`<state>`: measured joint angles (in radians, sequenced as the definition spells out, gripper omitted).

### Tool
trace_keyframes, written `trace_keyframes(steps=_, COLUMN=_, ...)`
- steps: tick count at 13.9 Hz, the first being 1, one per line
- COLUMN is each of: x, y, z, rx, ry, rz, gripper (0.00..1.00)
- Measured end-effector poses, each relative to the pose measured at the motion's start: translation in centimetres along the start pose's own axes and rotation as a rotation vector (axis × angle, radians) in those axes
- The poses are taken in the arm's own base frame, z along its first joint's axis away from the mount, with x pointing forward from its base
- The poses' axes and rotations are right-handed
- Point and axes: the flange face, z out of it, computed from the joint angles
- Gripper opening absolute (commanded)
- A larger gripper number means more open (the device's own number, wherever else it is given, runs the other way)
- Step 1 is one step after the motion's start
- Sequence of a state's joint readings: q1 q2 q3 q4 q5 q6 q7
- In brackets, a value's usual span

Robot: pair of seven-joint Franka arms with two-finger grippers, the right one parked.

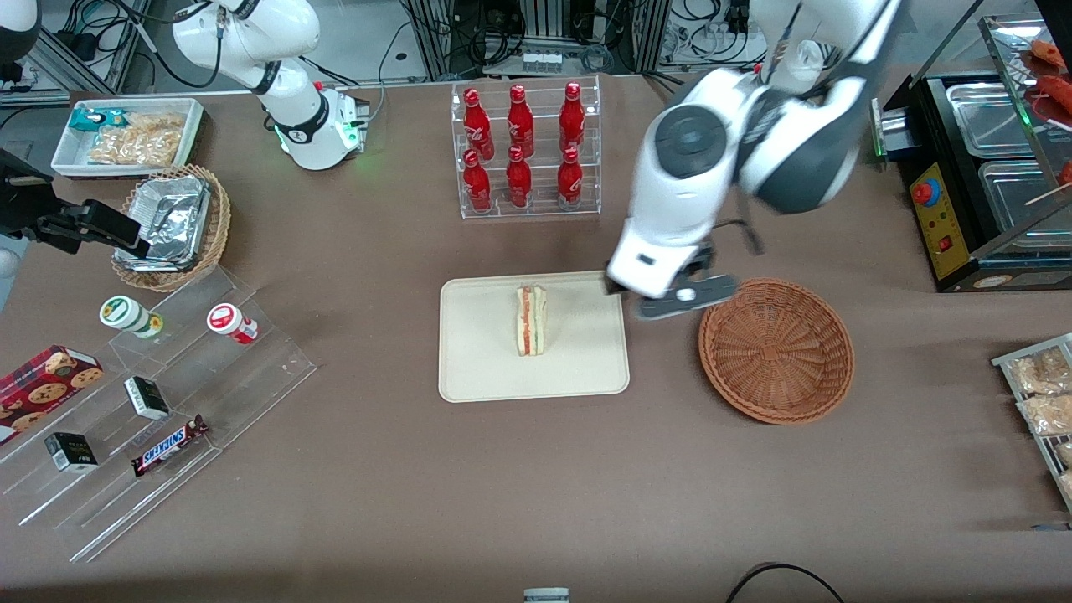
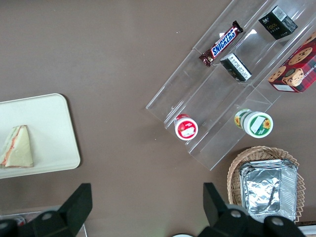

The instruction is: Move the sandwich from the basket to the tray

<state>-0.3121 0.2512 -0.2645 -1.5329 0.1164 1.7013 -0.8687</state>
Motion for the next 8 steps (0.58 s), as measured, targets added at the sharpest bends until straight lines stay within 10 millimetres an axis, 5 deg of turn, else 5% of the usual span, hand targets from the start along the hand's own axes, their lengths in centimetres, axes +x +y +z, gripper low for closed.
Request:
trace_keyframes(steps=3, x=3.1, y=-8.5, z=-3.1, rx=0.047, ry=-0.031, rz=0.012, gripper=1.0)
trace_keyframes(steps=8, x=5.7, y=-19.9, z=-4.1, rx=0.014, ry=-0.086, rz=0.114, gripper=1.0)
